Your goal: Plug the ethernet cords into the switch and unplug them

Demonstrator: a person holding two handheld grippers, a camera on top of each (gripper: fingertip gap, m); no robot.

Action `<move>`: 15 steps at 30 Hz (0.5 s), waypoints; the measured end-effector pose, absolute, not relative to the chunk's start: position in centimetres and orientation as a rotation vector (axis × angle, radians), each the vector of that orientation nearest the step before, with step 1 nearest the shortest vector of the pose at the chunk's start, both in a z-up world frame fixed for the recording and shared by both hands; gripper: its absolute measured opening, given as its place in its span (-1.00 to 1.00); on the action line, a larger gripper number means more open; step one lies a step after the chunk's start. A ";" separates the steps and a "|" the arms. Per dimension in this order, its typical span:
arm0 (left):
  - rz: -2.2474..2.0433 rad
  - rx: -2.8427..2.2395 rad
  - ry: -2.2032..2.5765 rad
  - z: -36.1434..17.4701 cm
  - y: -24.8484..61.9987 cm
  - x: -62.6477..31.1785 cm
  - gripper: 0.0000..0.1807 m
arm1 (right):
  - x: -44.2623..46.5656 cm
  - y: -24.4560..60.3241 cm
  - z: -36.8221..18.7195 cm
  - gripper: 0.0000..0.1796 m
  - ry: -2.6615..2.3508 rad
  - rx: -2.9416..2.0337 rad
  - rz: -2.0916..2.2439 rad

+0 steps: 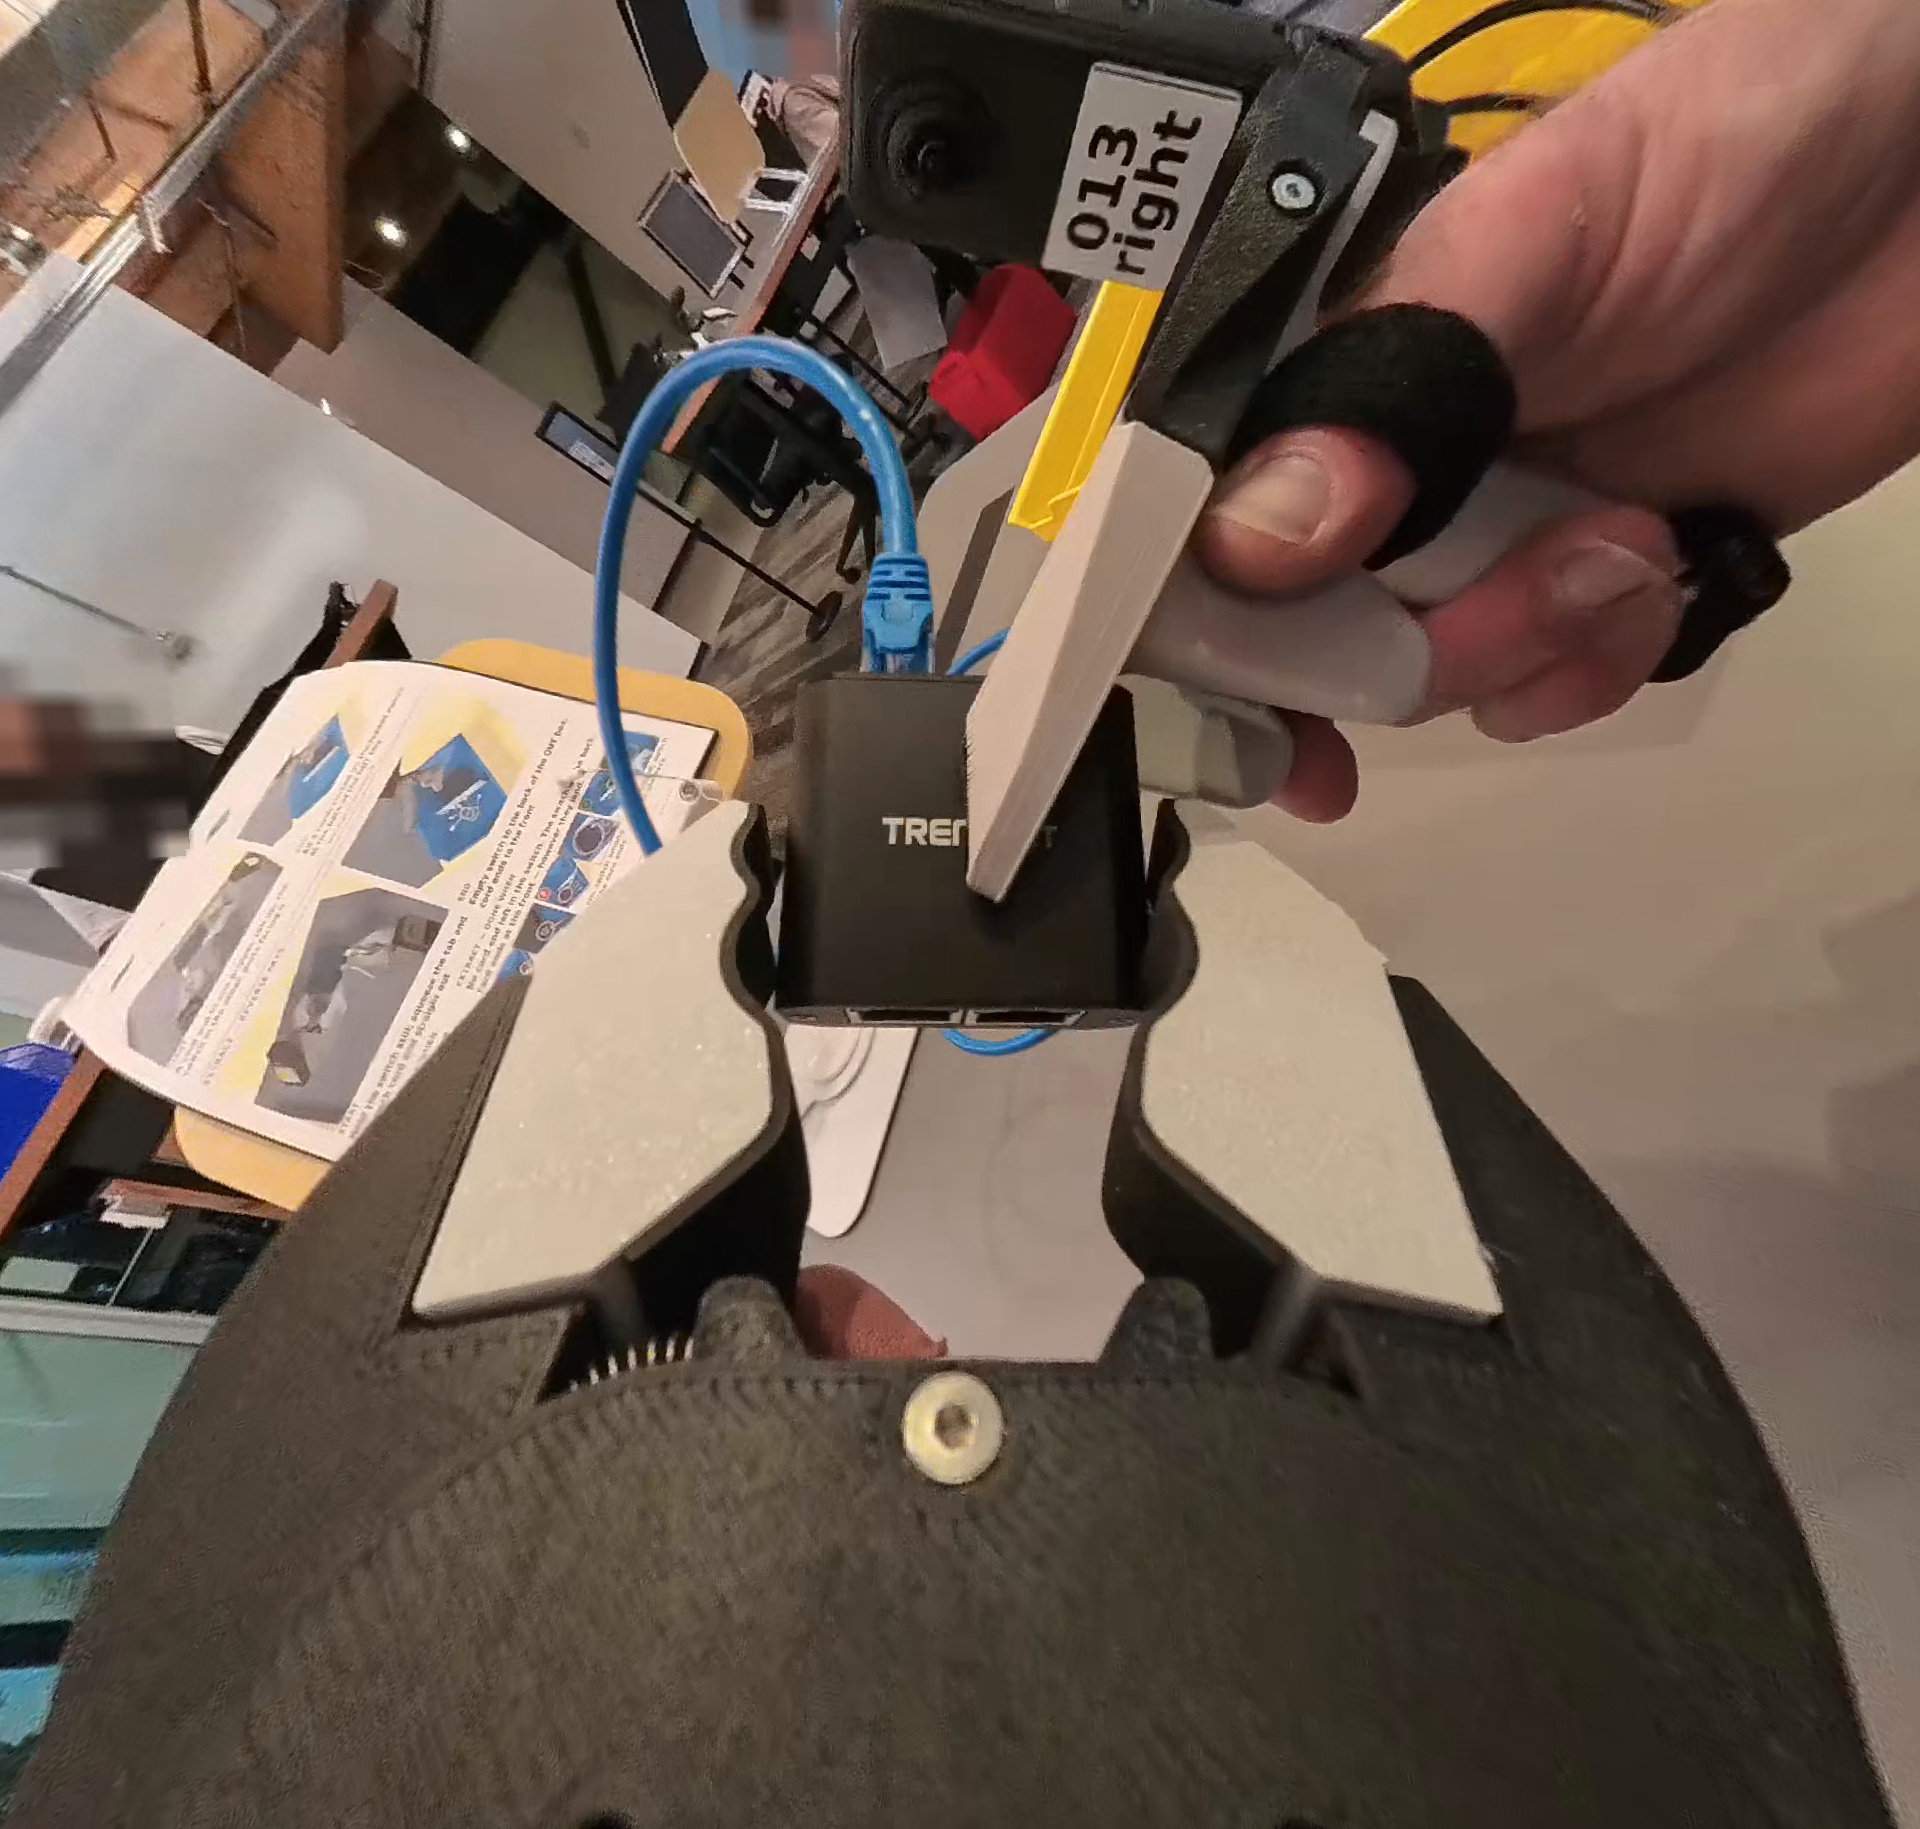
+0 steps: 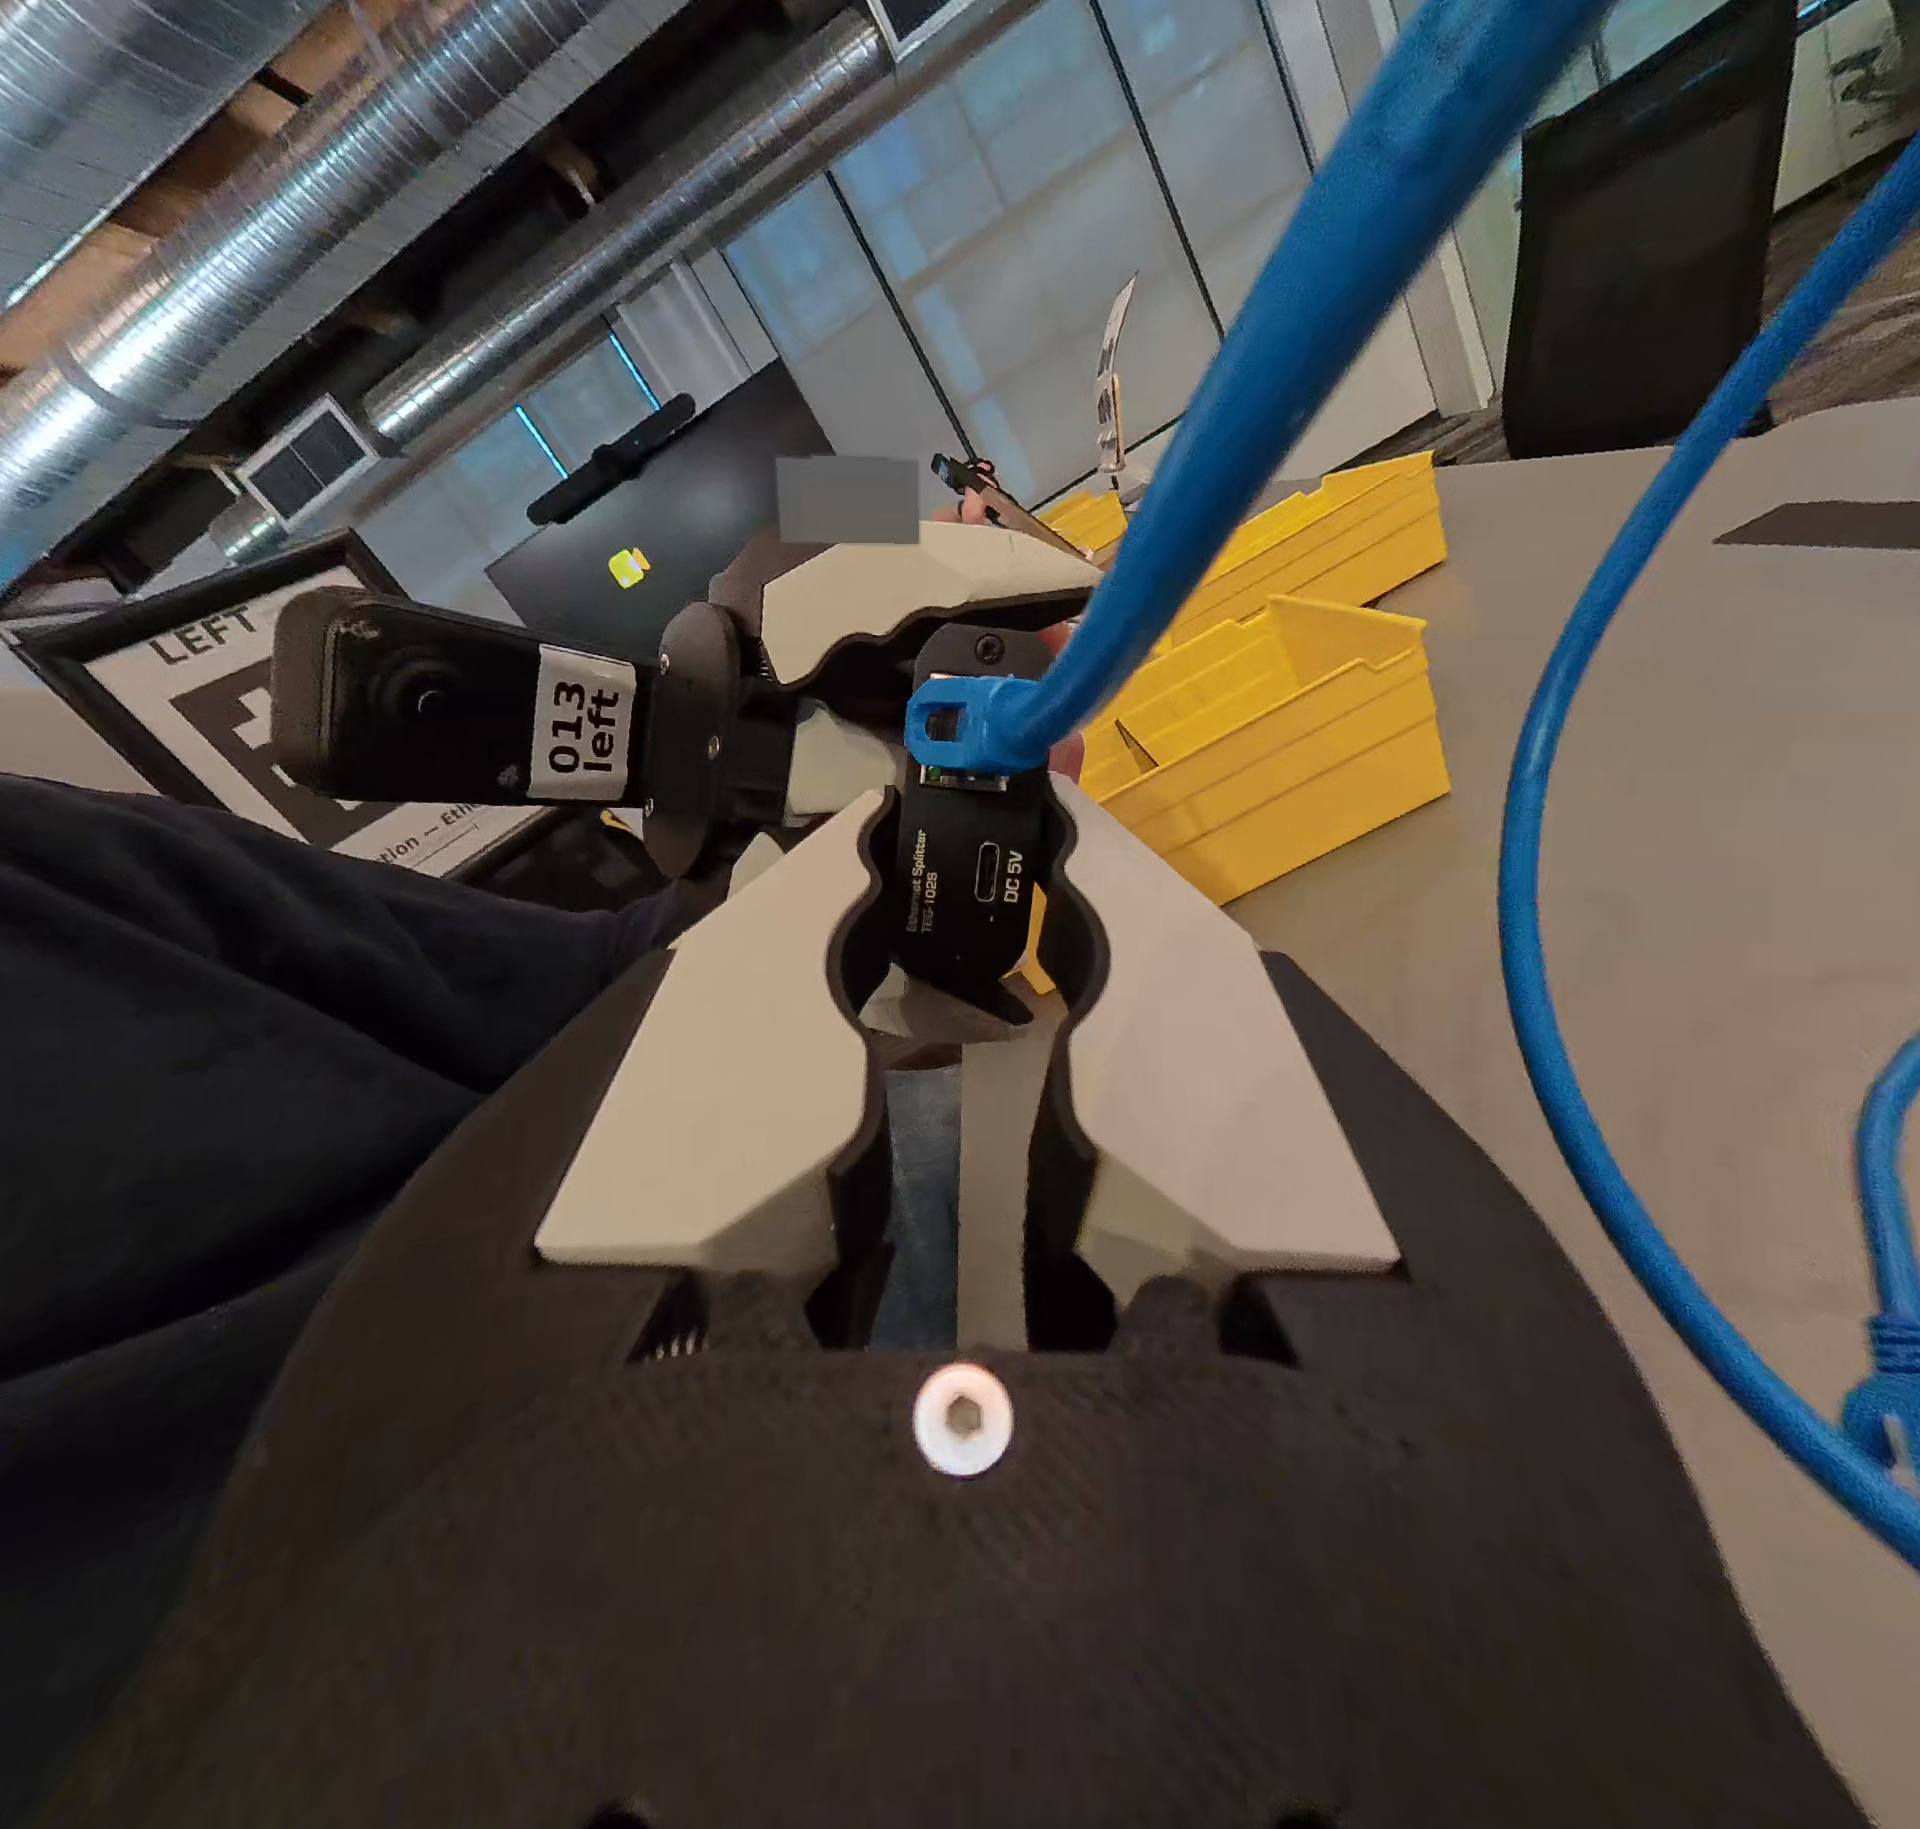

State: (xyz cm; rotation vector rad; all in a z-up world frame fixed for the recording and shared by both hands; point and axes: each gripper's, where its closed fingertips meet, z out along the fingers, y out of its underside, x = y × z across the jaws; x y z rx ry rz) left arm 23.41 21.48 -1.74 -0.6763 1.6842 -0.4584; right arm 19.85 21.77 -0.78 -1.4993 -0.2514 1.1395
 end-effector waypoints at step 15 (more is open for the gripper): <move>-0.487 -0.567 1.608 -0.8 20.8 22.9 -0.24 | 18.9 21.4 -0.3 -0.73 -0.263 -1.506 1.209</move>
